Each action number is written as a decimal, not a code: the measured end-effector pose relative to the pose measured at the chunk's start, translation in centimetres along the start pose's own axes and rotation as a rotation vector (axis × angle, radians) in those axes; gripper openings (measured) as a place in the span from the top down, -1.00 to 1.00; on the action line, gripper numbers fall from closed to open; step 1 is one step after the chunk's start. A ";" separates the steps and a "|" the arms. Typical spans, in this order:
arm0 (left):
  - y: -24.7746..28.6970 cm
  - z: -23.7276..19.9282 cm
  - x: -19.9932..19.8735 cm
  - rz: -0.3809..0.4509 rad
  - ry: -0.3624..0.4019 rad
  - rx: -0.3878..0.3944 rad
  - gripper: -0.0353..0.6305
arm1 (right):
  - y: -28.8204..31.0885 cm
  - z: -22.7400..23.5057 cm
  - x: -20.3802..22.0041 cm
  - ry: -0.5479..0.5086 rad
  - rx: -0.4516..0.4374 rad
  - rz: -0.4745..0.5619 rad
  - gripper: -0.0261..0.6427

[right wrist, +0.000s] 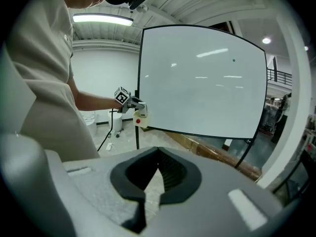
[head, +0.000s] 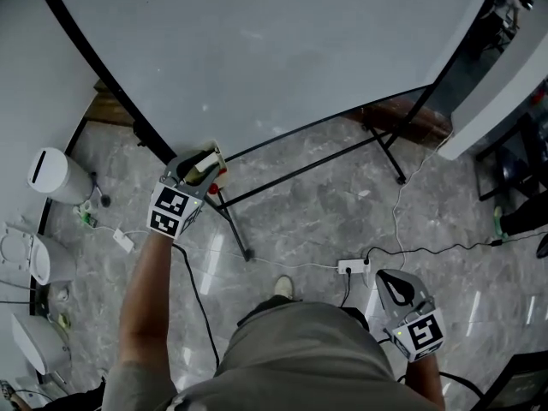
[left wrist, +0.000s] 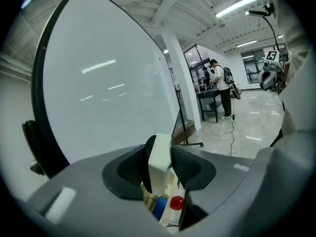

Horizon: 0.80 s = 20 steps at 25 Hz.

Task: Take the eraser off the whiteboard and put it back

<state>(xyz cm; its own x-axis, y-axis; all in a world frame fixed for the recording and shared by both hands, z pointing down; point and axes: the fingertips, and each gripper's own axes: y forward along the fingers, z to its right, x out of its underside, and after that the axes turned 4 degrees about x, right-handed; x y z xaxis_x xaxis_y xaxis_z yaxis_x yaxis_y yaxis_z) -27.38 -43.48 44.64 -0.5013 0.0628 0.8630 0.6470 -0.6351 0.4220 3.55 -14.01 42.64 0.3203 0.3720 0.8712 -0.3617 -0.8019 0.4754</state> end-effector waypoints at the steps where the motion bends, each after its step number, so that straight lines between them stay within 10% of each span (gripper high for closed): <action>1: 0.4 0.0 0.5 -0.007 0.003 0.005 0.39 | 0.1 0.1 -0.1 0.000 0.005 -0.003 0.92; 20: 4.0 1.3 5.1 -0.143 0.081 0.058 0.36 | 2.5 0.3 -1.0 0.001 -0.011 -0.018 0.91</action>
<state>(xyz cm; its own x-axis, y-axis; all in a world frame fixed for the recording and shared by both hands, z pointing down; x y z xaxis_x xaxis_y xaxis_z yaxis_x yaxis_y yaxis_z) -26.62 -44.73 51.13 -0.6338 0.0862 0.7687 0.5963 -0.5786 0.5565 2.65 -16.51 42.90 0.3257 0.3869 0.8627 -0.3656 -0.7900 0.4923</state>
